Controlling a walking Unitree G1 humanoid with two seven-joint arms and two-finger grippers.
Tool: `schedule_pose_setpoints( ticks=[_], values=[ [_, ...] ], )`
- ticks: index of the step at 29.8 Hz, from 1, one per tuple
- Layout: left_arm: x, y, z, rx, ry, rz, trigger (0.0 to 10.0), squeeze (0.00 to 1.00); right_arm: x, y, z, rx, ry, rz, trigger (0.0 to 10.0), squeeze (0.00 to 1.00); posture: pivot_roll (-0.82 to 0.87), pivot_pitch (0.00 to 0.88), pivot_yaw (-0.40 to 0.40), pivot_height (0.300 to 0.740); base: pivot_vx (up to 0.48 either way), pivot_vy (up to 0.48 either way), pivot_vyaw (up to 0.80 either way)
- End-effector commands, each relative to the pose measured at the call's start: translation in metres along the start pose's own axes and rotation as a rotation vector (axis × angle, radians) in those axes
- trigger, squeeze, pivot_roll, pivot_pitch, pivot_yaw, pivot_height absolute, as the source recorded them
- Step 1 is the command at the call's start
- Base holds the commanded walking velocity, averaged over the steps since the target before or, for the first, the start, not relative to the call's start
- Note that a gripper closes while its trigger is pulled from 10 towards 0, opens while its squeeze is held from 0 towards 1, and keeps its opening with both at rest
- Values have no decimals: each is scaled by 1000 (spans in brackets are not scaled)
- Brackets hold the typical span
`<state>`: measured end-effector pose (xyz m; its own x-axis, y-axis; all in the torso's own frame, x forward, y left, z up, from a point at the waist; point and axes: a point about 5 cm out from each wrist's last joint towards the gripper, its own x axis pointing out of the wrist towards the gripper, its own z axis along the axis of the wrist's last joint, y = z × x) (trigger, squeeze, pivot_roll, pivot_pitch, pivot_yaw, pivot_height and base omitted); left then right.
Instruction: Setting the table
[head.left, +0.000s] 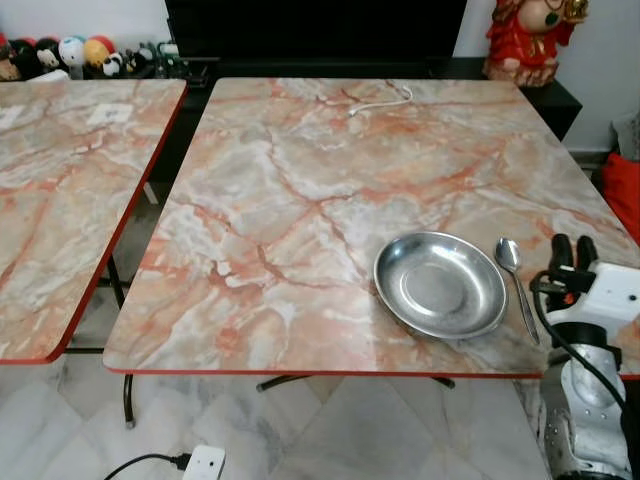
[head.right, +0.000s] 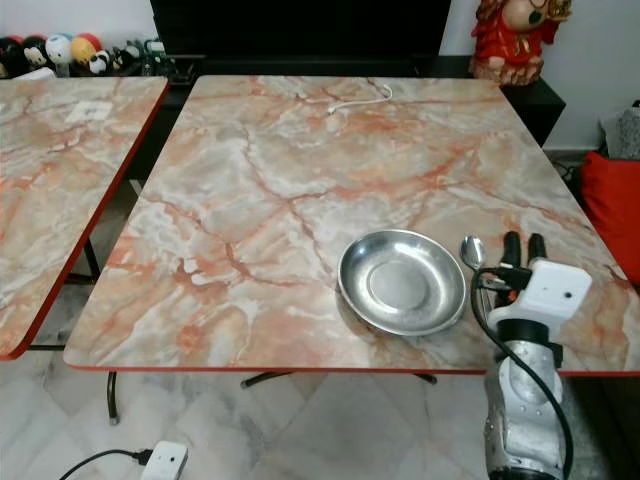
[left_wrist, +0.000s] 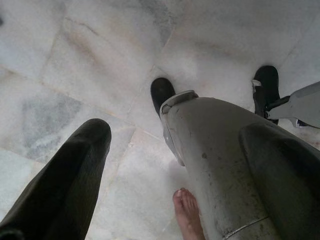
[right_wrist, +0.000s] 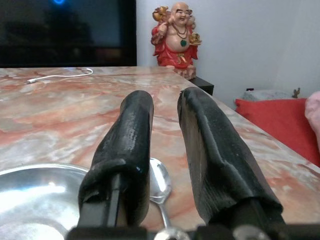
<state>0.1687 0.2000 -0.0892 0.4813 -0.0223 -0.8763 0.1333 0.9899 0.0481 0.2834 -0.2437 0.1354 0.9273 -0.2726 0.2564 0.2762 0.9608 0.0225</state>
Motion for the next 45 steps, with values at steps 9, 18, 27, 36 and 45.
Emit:
schedule_pose_setpoints(
  ticks=[9, 18, 27, 36, 45],
  values=[
    [-1, -1, -12, -7, 47, 11, 10000, 0, 2, 7, 2, 44, -2, -14, 10000, 0, 18, 20, -31, 740, 0, 278, 0],
    [-2, 2, -12, 6, 52, 12, 10000, 0, -2, 14, -3, 82, 10, -27, 10000, 0, 24, 0, -9, 740, 0, 331, 0],
    [-2, 3, -12, 15, 49, 12, 10000, 0, -3, 19, -4, 83, 13, -13, 10000, 0, 29, 0, -7, 740, 0, 375, 0],
    [-1, 2, -11, 3, 46, 11, 10000, 0, 0, 23, -2, 87, 10, -3, 10000, 0, 34, 16, -14, 740, 0, 374, 0],
    [-1, 1, -11, -13, 47, 14, 10000, 0, 3, 24, -1, 85, 10, 3, 10000, 0, 37, 36, -20, 740, 0, 374, 0]
  ],
)
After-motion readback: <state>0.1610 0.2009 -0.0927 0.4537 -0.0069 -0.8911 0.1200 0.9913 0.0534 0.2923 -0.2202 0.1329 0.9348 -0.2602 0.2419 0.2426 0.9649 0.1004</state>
